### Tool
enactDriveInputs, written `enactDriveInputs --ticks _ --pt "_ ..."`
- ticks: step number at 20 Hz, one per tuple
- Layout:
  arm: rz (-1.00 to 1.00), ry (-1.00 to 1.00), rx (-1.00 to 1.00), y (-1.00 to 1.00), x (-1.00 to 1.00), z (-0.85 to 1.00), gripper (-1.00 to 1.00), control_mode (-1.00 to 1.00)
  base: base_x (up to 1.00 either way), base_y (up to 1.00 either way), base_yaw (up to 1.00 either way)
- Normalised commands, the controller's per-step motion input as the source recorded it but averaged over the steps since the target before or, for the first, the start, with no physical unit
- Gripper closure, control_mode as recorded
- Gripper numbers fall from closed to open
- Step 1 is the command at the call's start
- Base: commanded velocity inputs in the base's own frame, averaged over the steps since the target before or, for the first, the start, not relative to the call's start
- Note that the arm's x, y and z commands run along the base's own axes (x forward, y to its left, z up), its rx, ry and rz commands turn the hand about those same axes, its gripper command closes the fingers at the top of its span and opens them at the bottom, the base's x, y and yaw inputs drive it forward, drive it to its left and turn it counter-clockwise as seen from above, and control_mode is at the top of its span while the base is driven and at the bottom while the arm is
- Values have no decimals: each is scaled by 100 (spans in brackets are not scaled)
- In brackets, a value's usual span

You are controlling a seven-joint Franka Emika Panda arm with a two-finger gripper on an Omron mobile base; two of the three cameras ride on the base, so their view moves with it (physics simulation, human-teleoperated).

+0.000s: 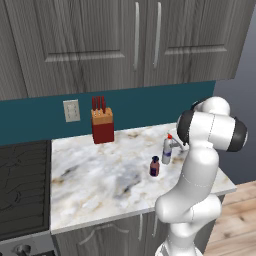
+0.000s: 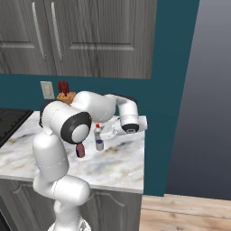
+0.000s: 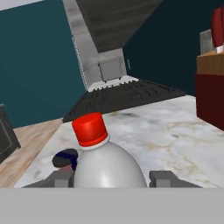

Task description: Place the drinks on the dining counter in a tight cluster.

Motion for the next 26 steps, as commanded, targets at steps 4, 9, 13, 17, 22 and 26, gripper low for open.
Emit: enactDriveInputs --ticks 4,9,13,17,22,26 --pt "0 0 0 0 -1 0 100 -100 0 0 0" --pt "-2 -3 0 -17 -20 12 100 -100 0 0 0" --pt "-6 -2 0 -24 -18 63 100 -100 0 0 0" --pt "-2 0 0 -15 -36 80 100 -100 0 0 0" --pt "0 -1 0 -8 -64 47 100 -100 0 0 0" --pt "0 -9 0 0 -69 29 100 -100 0 0 0"
